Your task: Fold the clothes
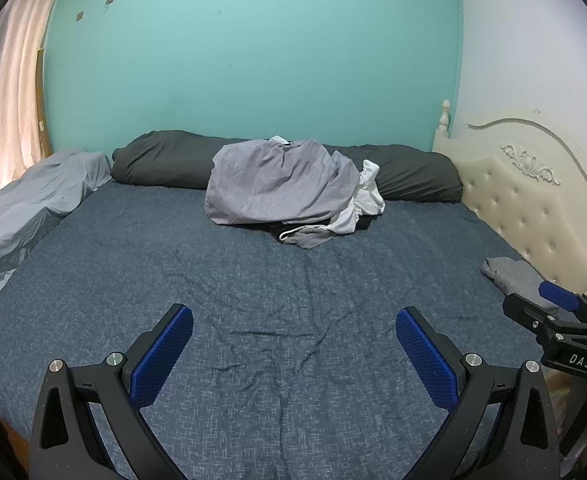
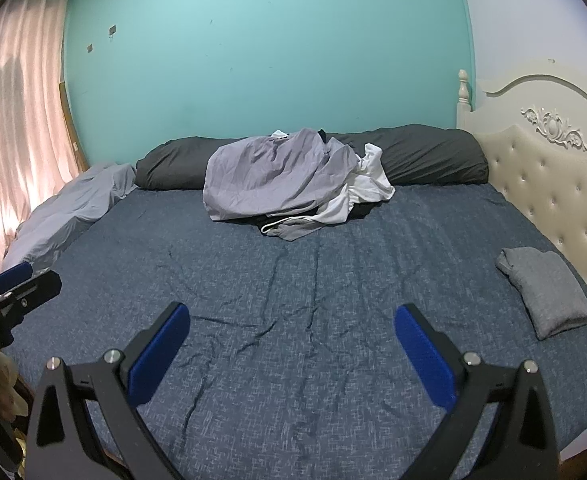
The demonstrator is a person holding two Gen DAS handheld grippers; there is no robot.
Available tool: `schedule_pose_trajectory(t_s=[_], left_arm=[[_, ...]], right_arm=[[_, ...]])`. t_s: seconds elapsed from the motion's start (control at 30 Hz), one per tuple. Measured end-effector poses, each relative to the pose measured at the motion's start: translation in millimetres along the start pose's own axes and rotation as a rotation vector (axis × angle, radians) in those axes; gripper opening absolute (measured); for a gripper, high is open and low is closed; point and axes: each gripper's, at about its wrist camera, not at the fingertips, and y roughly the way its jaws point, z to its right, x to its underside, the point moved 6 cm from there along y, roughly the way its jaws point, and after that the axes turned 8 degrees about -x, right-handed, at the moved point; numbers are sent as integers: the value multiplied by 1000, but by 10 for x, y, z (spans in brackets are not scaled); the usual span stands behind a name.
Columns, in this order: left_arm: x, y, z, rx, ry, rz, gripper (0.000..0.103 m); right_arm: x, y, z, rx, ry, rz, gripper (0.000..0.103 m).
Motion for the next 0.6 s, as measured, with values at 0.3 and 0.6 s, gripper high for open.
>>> schedule_pose_trajectory(t_s=[0.3,0.6], left_arm=[[-36,-3,5,-3,-1,0,103],[-202,78,-29,-24,-6,5,103]], right_arm=[[-68,-23,88,6,12,3,103],[-174,62,139,-18,20,-8,103]])
